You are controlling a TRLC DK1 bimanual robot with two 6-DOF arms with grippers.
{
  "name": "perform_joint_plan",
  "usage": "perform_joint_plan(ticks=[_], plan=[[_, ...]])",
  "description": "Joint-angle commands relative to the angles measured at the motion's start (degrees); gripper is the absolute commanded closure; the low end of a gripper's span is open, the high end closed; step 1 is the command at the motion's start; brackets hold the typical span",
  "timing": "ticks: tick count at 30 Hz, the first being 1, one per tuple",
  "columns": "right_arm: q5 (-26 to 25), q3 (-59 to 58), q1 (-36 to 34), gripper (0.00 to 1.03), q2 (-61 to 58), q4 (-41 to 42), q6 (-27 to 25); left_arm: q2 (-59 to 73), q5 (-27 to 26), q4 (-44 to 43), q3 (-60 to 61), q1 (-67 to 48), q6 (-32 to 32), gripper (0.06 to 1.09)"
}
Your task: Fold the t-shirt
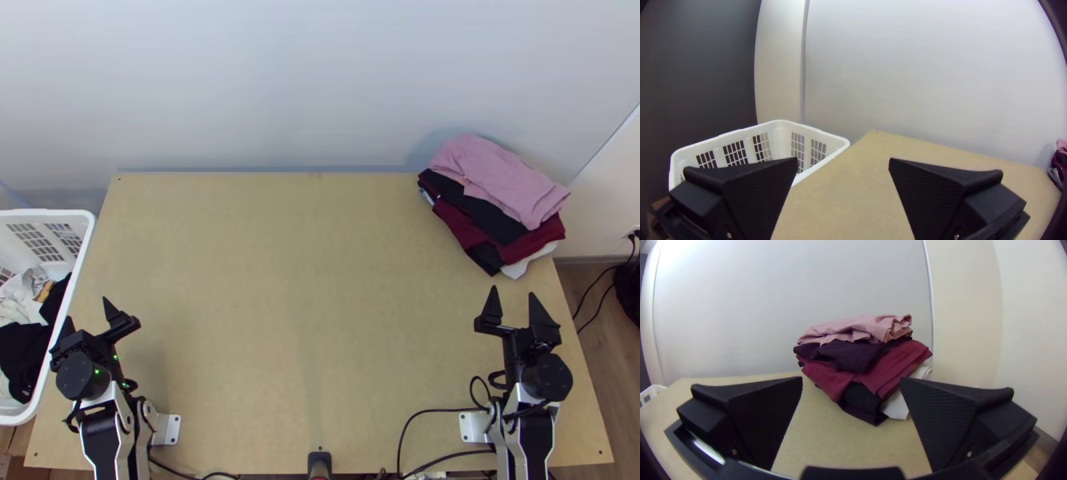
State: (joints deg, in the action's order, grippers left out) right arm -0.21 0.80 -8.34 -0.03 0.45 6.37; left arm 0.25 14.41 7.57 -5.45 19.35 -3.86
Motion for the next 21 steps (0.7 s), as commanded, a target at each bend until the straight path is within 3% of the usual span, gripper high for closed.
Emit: perform_joint_plan(ticks=[1, 21], plan=[[-0.58, -0.27, -0.19, 0.04, 0.12, -1.33, 0.48, -0.34, 0.09, 1.39, 2.38, 0.25, 0.69, 0.09], [-0.58, -0.27, -0.19, 0.04, 0.12, -1.33, 0.48, -0.34, 0.09, 1.39, 2.38, 0.25, -0.1, 0.09]])
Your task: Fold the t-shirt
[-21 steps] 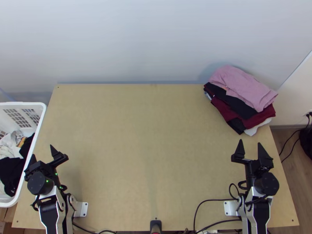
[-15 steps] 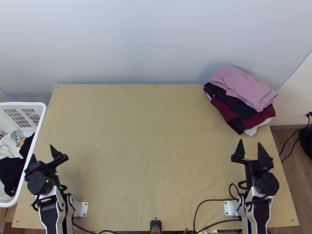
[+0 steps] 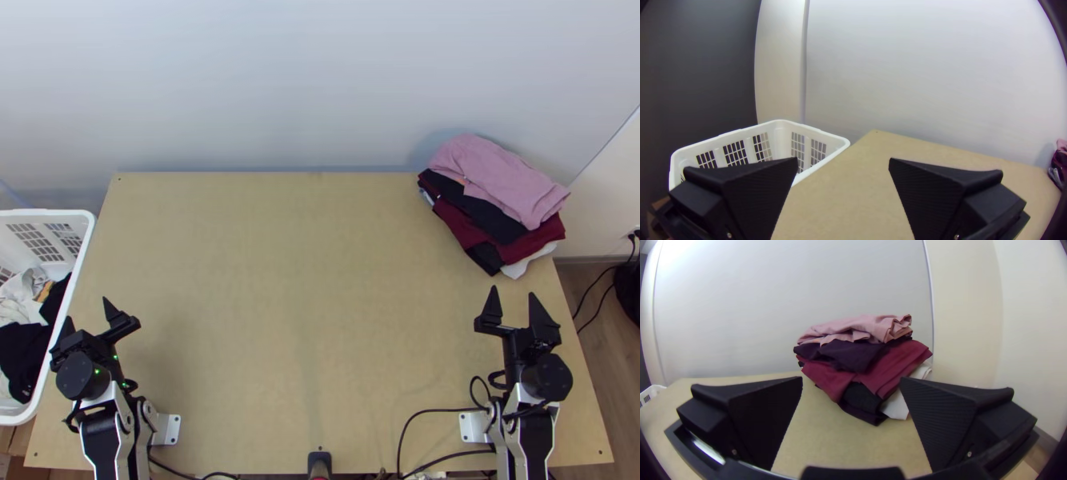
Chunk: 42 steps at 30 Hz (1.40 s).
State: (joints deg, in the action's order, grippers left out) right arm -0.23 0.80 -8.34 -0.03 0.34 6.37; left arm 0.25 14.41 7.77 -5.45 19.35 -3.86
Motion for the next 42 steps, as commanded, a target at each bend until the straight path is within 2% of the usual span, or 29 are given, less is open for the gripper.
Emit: perform_joint_plan(ticks=[1, 3, 5, 8, 11, 16, 22, 24, 27, 29, 35, 42], plan=[[-0.56, -0.27, -0.19, 0.04, 0.12, -1.22, 0.48, -0.34, 0.09, 1.63, 2.29, 0.16, -1.86, 0.09], [-0.56, -0.18, -0.19, 0.04, 0.12, -1.22, 0.48, -0.34, 0.09, 1.72, 2.29, -0.72, -3.17, 0.09], [-0.56, -0.27, -0.19, 0.04, 0.12, -1.22, 0.48, -0.34, 4.04, 1.55, 2.29, 0.86, -2.91, 0.09], [-0.56, -0.27, -0.19, 0.04, 0.12, -1.22, 0.48, -0.43, 4.22, -1.79, 2.11, 2.35, -1.68, 0.09], [-0.56, -0.27, -0.19, 0.04, 0.12, -1.22, 0.48, -0.34, 3.95, -0.91, -1.67, 3.5, -0.36, 0.1], [-0.56, -0.27, -0.19, 0.04, 0.12, -1.22, 0.48, 4.49, 0.7, 6.03, -13.79, 3.85, -0.27, 0.1], [-0.56, -0.27, -0.19, 0.04, 0.12, -1.22, 0.48, 30.33, 0.53, 22.2, -38.23, 5.34, -1.77, 0.1], [-0.56, -0.27, -0.19, 0.04, 0.12, -1.22, 0.48, 36.14, -4.22, 26.07, -44.56, 10.35, -2.47, 0.1], [-0.56, -0.27, -0.19, 0.04, 0.12, -1.22, 0.48, 45.36, -20.13, 32.92, -53.7, 23.98, -2.56, 0.1], [-0.56, -0.27, -0.19, 0.04, 0.12, -1.22, 0.48, 52.4, -27.07, 37.49, -59.41, 30.39, -2.56, 0.1], [-0.56, -0.27, -0.19, 0.04, 0.12, -1.22, 0.48, 68.48, -29.62, 38.72, -67.23, 38.83, 0.17, 0.1], [-0.56, -0.27, -0.19, 0.04, 0.12, -1.22, 0.48, 88.17, -29.62, 38.64, -75.76, 45.77, 2.19, 0.1]])
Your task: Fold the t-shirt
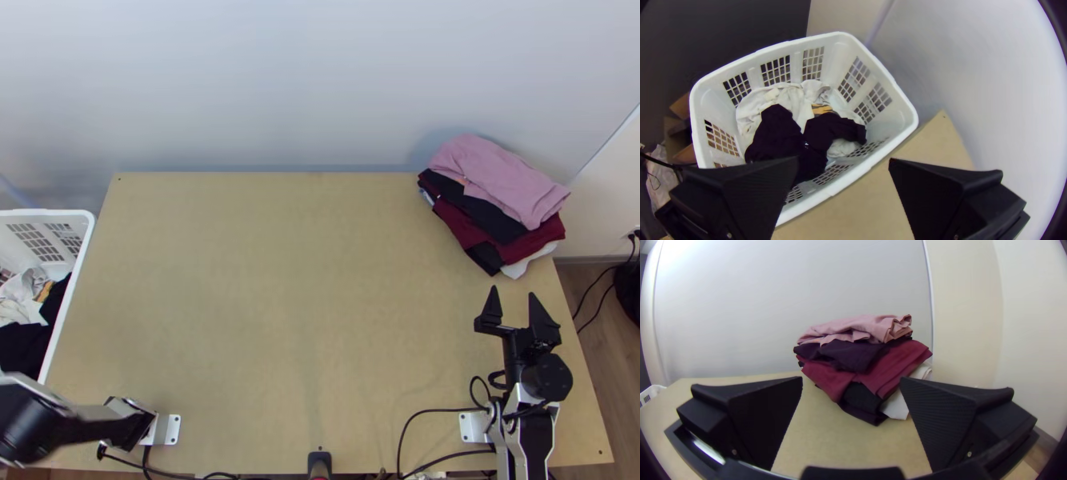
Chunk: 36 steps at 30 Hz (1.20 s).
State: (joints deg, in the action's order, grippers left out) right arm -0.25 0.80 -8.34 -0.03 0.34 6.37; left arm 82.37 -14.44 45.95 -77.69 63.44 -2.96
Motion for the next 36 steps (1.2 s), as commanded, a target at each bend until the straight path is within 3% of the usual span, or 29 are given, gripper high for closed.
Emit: perform_joint_plan(ticks=[1, 13, 24, 36], plan=[[-0.54, -0.27, -0.19, 0.04, 0.12, -1.22, 0.48, 8.86, -0.77, 0.36, -4.84, 2.13, 1.29, 0.1], [-0.54, -0.27, -0.19, 0.04, 0.12, -1.22, 0.48, 40.24, 0.73, 1.33, -22.68, 6.61, 3.4, 0.1], [-0.54, -0.27, -0.19, 0.04, 0.12, -1.22, 0.48, 58.52, 6.88, -0.6, -37.8, 10.04, 6.13, 0.1], [-0.54, -0.27, -0.19, 0.04, 0.12, -1.22, 0.48, 70.83, 8.37, -2.62, -48.78, 10.83, 10.17, 0.11]])
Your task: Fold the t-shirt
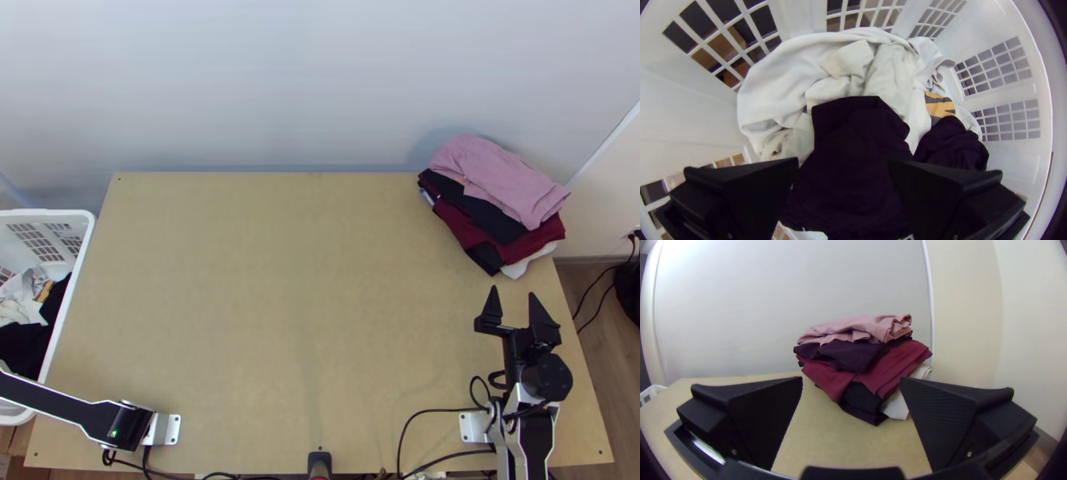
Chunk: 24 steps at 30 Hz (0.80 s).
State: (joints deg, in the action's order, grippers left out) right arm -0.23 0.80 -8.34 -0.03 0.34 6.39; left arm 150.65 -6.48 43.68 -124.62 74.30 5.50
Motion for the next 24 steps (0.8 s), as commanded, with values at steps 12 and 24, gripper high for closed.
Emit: perform_joint_plan(ticks=[12, 24], plan=[[-0.56, -0.27, -0.19, 0.04, 0.12, -1.22, 0.46, 6.94, 0.94, -4.83, -3.0, -1.79, 1.36, 0.39], [-0.56, -0.27, -0.19, 0.04, 0.12, -1.22, 0.46, 2.63, 0.59, -8.61, -2.56, -1.71, 1.27, 1.05]])
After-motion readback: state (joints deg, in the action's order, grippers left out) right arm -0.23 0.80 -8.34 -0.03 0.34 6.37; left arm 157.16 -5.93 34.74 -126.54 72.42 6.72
